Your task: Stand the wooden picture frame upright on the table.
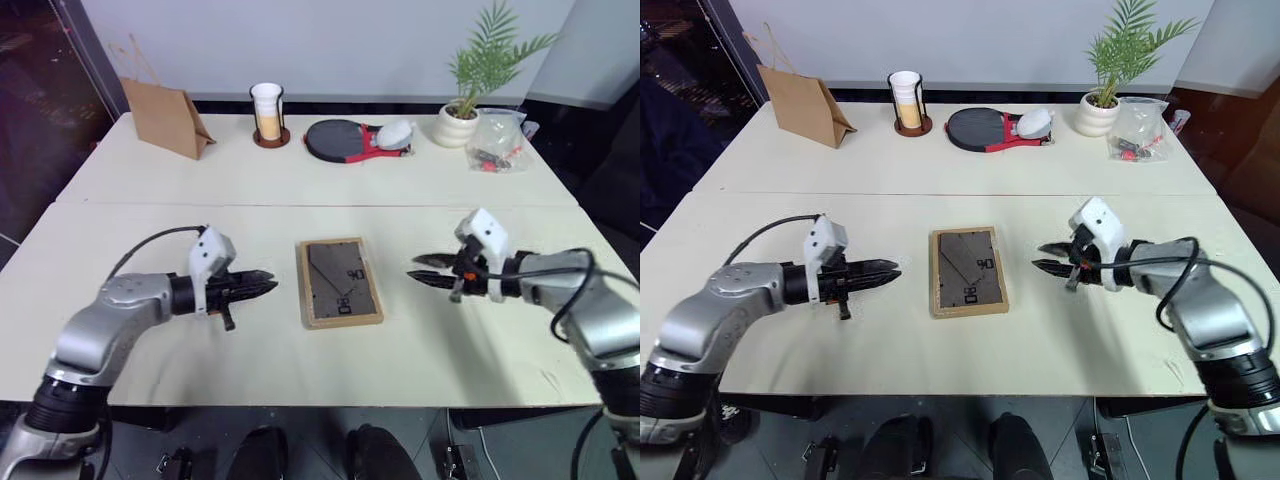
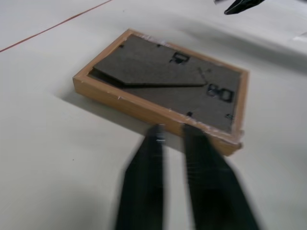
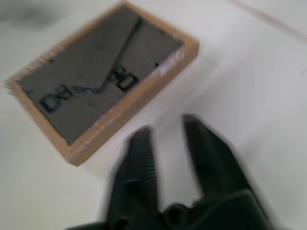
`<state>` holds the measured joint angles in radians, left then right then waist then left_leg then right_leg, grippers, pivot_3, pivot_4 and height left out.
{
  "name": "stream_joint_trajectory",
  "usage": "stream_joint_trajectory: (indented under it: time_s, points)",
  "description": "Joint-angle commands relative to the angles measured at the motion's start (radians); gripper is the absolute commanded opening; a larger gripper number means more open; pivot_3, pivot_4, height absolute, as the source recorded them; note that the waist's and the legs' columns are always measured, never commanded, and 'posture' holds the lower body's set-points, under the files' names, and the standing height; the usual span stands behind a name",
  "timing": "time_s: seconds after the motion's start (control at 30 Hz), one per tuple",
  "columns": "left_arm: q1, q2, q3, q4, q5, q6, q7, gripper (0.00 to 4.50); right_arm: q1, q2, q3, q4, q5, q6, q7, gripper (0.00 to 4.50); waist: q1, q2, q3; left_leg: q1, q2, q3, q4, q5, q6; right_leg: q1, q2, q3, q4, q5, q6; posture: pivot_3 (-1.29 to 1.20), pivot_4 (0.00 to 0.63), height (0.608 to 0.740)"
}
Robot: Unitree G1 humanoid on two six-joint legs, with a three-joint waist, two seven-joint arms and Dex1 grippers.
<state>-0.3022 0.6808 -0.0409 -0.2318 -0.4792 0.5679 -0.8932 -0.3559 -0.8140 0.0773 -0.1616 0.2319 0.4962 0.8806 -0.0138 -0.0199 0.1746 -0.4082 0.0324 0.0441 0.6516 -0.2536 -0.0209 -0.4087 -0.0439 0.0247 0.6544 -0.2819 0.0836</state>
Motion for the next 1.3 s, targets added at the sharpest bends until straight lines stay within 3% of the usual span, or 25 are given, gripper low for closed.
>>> stream_joint_trajectory:
  time_s: [0.03,0.53,1.3]
  points:
    - [0.014,-0.053,-0.045,0.027,0.085,-0.086,0.053,0.00,0.000,0.039,0.031,0.021,-0.071,-0.023,-0.069,0.01,0.000,0.000,0.000,0.000,0.000,0.000,0.000,0.000,0.000,0.000,0.000,0.000,0.000,0.000,0.000,0.00,0.150,0.740]
    - [0.012,-0.194,-0.117,0.165,0.206,-0.154,0.102,0.00,-0.099,0.241,0.181,0.143,-0.216,-0.008,-0.167,0.01,-0.003,0.000,-0.001,0.001,0.000,0.000,0.002,0.000,0.000,0.000,0.001,0.000,0.003,0.000,0.000,0.00,0.150,0.740]
    - [0.047,-0.142,-0.083,0.072,0.172,-0.061,0.043,0.00,-0.062,0.267,0.259,-0.010,-0.222,0.106,-0.089,0.01,-0.004,0.000,-0.001,0.001,0.001,-0.001,0.002,0.000,0.000,0.000,0.000,0.000,0.005,0.000,0.000,0.00,0.150,0.740]
